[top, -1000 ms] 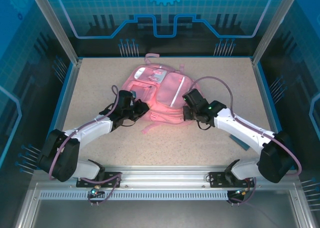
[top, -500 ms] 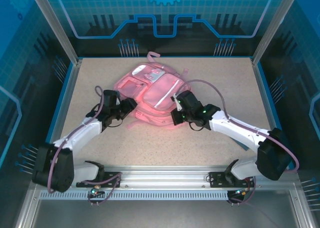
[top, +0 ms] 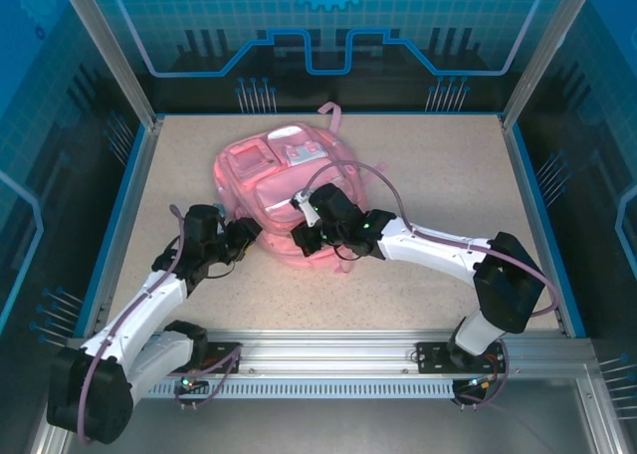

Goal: Pack books, pencil case, and school supplies into a backpack

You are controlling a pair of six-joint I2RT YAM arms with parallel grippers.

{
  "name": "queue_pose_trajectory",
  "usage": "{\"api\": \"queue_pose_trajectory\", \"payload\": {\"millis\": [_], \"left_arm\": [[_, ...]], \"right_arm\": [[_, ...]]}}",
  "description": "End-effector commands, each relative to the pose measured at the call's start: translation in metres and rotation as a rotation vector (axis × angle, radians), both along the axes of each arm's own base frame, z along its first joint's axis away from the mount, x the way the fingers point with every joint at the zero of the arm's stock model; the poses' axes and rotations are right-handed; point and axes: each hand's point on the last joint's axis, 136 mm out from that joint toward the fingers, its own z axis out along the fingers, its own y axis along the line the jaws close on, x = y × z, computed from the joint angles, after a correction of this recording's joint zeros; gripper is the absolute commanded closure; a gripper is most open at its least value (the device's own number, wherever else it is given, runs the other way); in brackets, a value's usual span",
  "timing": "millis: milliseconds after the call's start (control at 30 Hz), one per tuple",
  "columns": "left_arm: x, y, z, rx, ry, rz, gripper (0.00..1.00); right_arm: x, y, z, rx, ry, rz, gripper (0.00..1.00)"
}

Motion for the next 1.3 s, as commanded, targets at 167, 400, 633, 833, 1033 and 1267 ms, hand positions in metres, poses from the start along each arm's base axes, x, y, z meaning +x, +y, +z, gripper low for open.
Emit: {"api": "queue_pose_trajectory", "payload": {"millis": [167,400,633,833,1033,1267], "left_arm": [[0.015,-0.012,0.005,-0.084,-0.034,-0.014,0.66],[0.024,-0.017,-0.002,-0.083,-0.022,-0.028,0.68],[0.028,-0.009,-0.018,-0.008,-0.003,-0.006,1.0],[0.022,-0.001,-0.02,0.05,0.003,-0.008,1.0],[0.014,0.001,-0.025,0.065,0.017,-0.012,1.0],[0.014,-0.005,-0.019,0.062,0.0,-0.06,1.0]], "right_arm": [[-0.014,0.024,0.021,0.075,-0.016,0.069,1.0],[-0.017,0.028,0.022,0.072,-0.023,0.077,1.0],[0.004,-0.019,0.003,-0.095,-0.092,-0.119,1.0],[0.031,-0.106,-0.013,-0.188,-0.101,-0.352,1.0],[0.063,-0.175,-0.005,-0.216,-0.125,-0.514,1.0],[0.082,-0.192,0.011,-0.225,-0.141,-0.539,1.0]]}}
